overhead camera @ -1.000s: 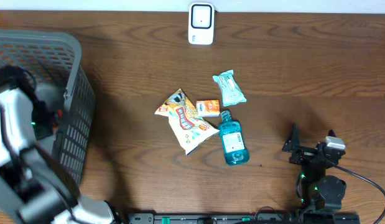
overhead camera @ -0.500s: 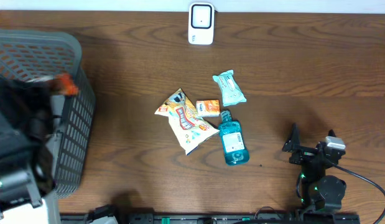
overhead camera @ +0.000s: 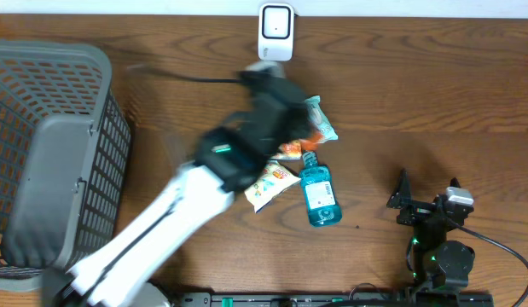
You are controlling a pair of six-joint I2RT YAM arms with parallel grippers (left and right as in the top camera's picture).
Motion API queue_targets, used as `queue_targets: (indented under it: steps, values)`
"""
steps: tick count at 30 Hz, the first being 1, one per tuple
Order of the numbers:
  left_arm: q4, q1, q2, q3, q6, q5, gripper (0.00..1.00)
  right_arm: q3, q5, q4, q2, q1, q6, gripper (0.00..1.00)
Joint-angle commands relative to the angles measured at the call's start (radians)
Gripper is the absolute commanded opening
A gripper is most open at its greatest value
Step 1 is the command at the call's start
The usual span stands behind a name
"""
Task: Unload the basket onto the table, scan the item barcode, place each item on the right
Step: 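Carry the TOP bar out and drop it right of the bottle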
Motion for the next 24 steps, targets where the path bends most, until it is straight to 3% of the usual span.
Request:
queue_targets:
  steps: [1,6,12,13,15,16,18,19,24]
  values:
    - [0.101,-0.067,0.179,0.006,0.126,-0.032,0.07,-0.001,0.004,-0.004,-0.004,-0.005,-0.011,0.99]
    - [0.230,-0.126,0.400,0.006,0.132,0.042,0.07,-0.001,0.004,-0.004,-0.004,-0.005,-0.011,0.99]
    - [0.280,-0.159,0.498,0.006,0.131,0.154,0.10,-0.001,0.005,-0.004,-0.004,-0.005,-0.011,0.99]
    - [0.280,-0.163,0.498,0.006,0.131,0.162,0.17,-0.001,0.005,-0.004,-0.004,-0.005,-0.011,0.99]
    - [0.280,-0.170,0.497,0.006,0.132,0.162,0.39,-0.001,0.004,-0.004,-0.004,-0.005,-0.011,0.99]
    - [0.272,-0.169,0.496,0.006,0.144,0.162,0.59,-0.001,0.005,-0.004,-0.004,-0.005,-0.011,0.99]
    - [0.237,-0.166,0.476,0.008,0.216,0.156,0.89,-0.001,0.004,-0.004,-0.004,-0.005,-0.011,0.99]
    - [0.204,-0.163,0.456,0.013,0.248,0.143,0.97,-0.001,0.005,-0.004,-0.004,-0.005,-0.011,0.99]
    - [0.035,-0.116,0.291,0.052,0.362,-0.077,0.99,-0.001,0.004,-0.004,-0.004,-0.005,-0.011,0.99]
